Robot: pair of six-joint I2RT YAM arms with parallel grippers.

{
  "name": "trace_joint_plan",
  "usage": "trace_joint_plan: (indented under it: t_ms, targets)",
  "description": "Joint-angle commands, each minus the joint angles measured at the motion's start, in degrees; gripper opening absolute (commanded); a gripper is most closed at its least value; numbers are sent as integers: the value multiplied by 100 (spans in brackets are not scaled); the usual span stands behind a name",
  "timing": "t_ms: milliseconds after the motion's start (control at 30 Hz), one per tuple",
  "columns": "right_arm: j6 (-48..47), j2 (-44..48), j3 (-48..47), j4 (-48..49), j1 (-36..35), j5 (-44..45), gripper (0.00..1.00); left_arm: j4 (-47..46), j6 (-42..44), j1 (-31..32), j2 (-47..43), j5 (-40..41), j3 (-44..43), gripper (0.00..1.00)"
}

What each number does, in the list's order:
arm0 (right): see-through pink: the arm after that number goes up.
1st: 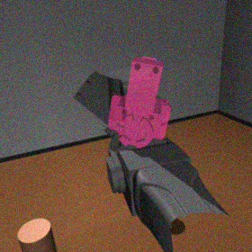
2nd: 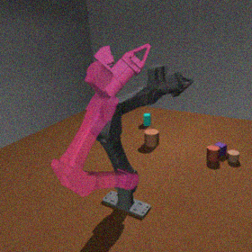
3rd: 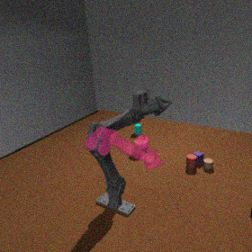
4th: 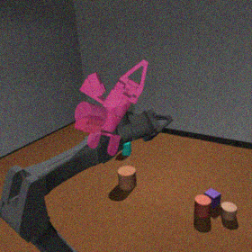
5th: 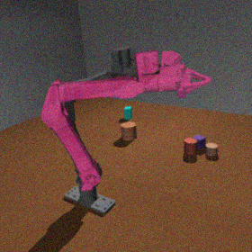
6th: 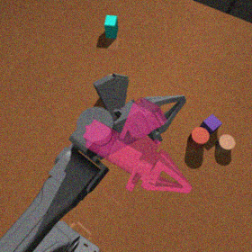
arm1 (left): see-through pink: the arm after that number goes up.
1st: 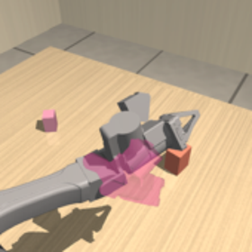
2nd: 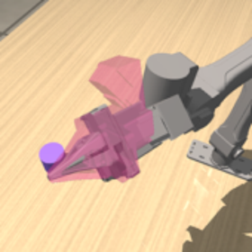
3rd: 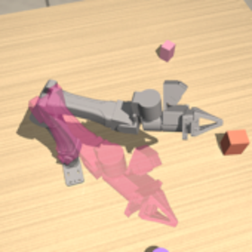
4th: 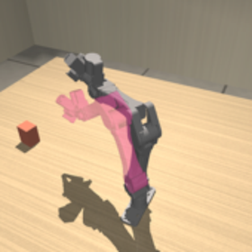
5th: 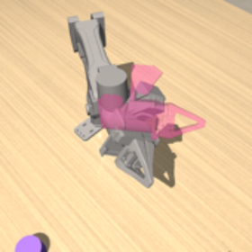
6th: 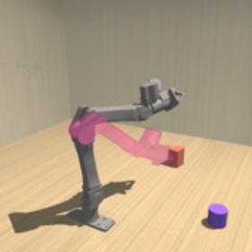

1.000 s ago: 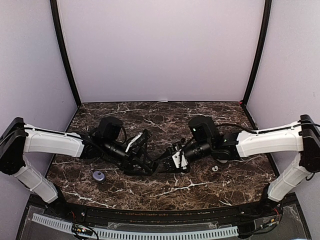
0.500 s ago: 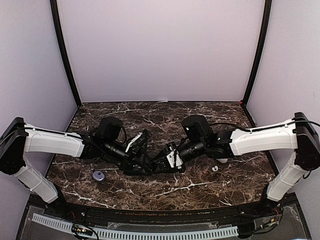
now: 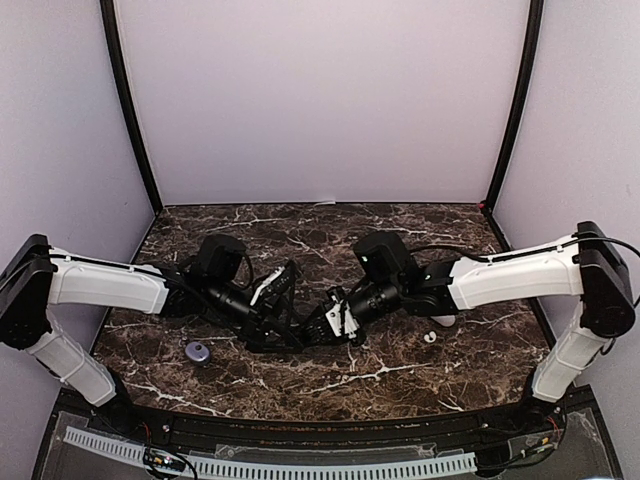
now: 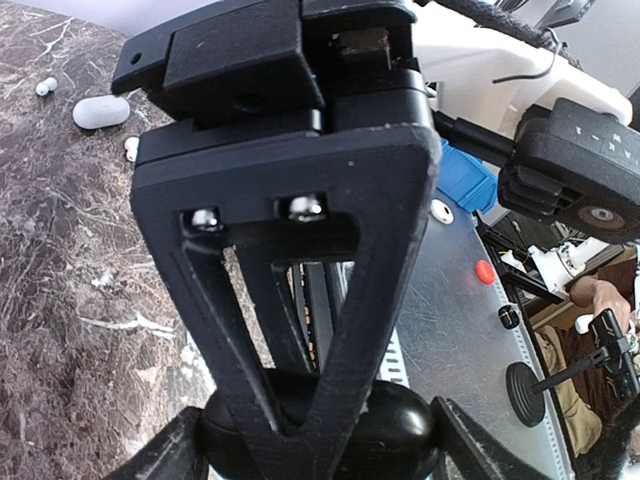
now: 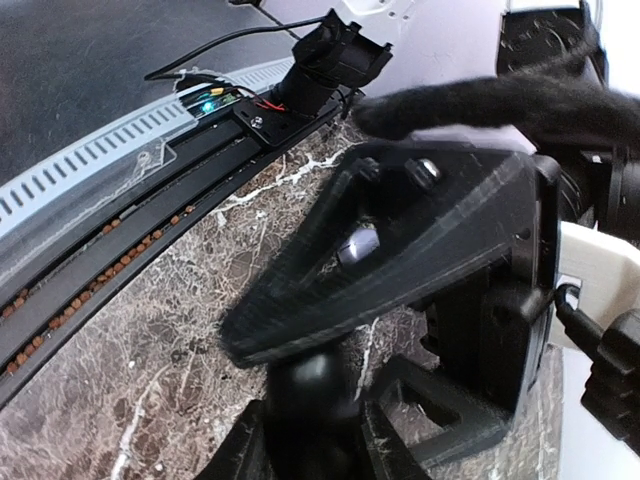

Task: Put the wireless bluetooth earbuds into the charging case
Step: Pass from the left arm to the right, then pass from the right arm to the left

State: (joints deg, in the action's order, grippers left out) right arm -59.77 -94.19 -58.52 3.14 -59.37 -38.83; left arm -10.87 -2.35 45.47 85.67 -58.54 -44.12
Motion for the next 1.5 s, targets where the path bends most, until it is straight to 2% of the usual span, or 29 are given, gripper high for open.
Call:
trace_joint_plan:
  t_ms: [0, 167, 367, 467, 533, 600, 767, 867, 1033, 1233, 1467]
  targets:
    - [466, -37, -60, 280, -48, 80, 18, -446, -41, -18, -218, 332, 11, 96]
    - [704, 162, 317, 604, 47, 209, 15, -897, -519, -232, -654, 743, 340, 99]
    - [953, 521, 901, 921, 437, 55, 14, -1371, -1379, -910, -1681, 1525, 909, 99]
    - [976, 630, 1129, 926, 658, 39, 14, -1021, -1575, -1038, -2225, 2494, 885, 99]
    - [965, 677, 1270, 950, 793, 34, 14, -1010, -1615, -1034, -2540, 2869, 878, 91]
    - [971, 704, 1409, 1021, 917, 38, 14, -1039, -1935, -1037, -2926, 3555, 964, 99]
    - [1030, 733, 1594, 1056, 1191, 2, 13, -1895, -2821, -1040, -4023, 4702, 1414, 99]
    - [1067, 740, 1697, 1149, 1271, 0, 14, -1797, -3376, -1040, -4175, 5320, 1242, 99]
    - [1154, 739, 1795, 1317, 1336, 15, 14, -720, -3825, -1041, -3766, 5671, 342, 99]
    - [1160, 815, 1856, 1351, 1376, 22, 14, -1790, -3878, -1041, -4012, 5492, 667, 99]
    - [1217, 1025, 1938, 1378, 1380, -31, 14, -1313, -3921, -1040, -4152, 5937, 525, 99]
